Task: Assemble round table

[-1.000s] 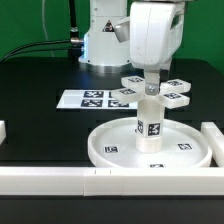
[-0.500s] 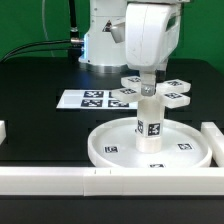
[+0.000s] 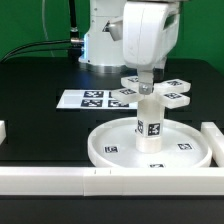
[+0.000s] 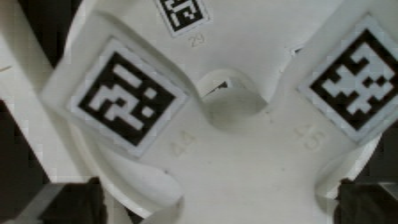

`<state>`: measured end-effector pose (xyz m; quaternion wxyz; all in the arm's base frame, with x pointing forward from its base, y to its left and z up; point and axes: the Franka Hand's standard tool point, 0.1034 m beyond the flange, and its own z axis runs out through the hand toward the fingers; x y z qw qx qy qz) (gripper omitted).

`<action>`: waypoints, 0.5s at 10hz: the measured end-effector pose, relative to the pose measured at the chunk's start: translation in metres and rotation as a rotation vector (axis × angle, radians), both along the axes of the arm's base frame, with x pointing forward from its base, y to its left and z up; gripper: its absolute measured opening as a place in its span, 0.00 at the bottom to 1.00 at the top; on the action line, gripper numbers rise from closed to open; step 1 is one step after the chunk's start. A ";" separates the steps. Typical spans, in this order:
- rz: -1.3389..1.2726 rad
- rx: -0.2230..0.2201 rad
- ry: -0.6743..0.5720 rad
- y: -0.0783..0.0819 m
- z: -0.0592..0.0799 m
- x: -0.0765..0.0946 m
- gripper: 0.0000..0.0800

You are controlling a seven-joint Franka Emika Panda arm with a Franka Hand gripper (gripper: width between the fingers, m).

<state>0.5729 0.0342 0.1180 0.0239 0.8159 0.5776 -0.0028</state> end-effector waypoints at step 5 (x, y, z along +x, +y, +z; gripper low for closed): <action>0.014 -0.009 0.004 0.000 0.003 0.001 0.81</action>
Offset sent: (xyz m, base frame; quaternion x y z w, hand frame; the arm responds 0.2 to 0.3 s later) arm 0.0000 0.0000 0.0000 0.0000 0.0000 -0.0650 0.9979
